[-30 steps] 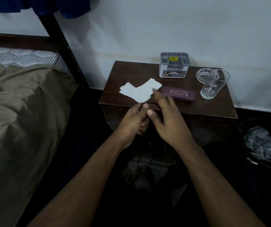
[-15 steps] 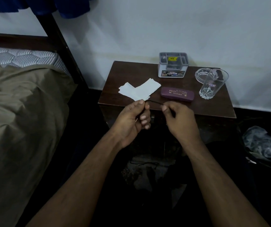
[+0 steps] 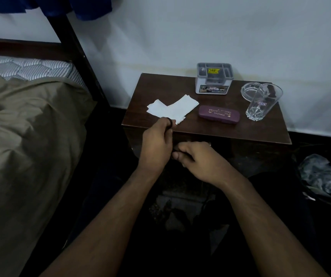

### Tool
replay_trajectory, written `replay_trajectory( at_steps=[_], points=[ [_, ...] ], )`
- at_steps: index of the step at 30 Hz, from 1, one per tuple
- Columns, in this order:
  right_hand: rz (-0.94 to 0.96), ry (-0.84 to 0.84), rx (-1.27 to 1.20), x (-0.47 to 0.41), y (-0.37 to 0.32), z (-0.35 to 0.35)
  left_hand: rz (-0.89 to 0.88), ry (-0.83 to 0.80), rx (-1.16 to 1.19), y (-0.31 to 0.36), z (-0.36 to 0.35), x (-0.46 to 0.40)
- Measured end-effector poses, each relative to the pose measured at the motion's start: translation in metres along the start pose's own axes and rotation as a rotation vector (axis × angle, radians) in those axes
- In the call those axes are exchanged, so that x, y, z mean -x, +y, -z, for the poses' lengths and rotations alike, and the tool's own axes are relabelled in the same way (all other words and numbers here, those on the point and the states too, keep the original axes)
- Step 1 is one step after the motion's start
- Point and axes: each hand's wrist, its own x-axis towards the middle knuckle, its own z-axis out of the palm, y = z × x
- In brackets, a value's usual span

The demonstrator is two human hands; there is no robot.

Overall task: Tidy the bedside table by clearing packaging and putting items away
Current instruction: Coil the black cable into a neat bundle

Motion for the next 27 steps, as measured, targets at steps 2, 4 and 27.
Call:
replay_trajectory(
  at_steps=[2, 4, 27],
  points=[
    [0.004, 0.046, 0.058, 0.003, 0.001, 0.003, 0.031, -0.137, 0.04, 0.001, -0.002, 0.0],
    [-0.01, 0.118, 0.152, 0.005, 0.004, 0.007, 0.087, -0.256, 0.135, 0.002, -0.001, -0.003],
    [-0.174, 0.611, -0.225, -0.003, 0.028, 0.019, 0.288, -0.337, 0.929, 0.014, 0.001, -0.002]
  ],
)
